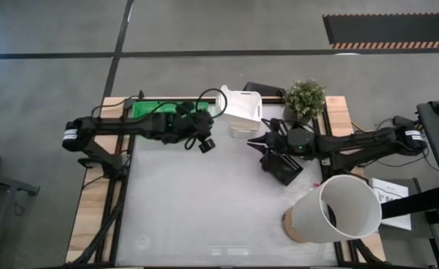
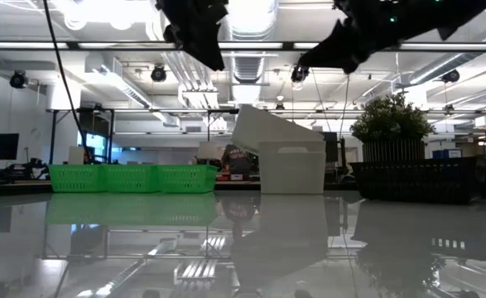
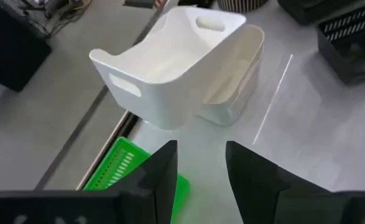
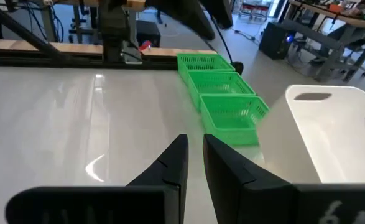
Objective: Stack baskets by color
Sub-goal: Stack the bottom white bin on top of the top white bin
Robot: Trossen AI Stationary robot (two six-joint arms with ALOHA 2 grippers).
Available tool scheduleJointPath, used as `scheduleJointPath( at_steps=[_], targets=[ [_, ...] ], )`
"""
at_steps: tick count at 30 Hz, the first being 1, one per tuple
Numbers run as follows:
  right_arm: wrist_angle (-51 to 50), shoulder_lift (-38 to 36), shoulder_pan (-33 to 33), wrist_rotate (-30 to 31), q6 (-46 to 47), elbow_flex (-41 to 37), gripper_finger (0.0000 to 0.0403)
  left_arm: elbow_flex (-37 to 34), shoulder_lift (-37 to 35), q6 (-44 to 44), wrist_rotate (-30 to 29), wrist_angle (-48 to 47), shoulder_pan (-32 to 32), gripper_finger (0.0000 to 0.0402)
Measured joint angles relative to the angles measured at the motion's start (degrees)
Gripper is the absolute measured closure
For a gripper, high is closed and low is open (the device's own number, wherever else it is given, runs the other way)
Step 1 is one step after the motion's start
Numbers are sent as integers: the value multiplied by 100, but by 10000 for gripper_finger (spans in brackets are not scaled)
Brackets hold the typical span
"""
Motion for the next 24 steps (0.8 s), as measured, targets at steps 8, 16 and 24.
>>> scheduleJointPath(
  at_steps=[8,16,24],
  targets=[
    [-66,919,-11,635,100,776,360,-1582,-1006,291,194,1611,-316,281],
    [-1338,1465,-165,1288,595,2103,360,-3377,-2040,307,225,3448,-474,281],
    [-3282,2075,-572,1282,1567,3674,360,-4098,-2743,395,222,3722,-477,281]
  ],
)
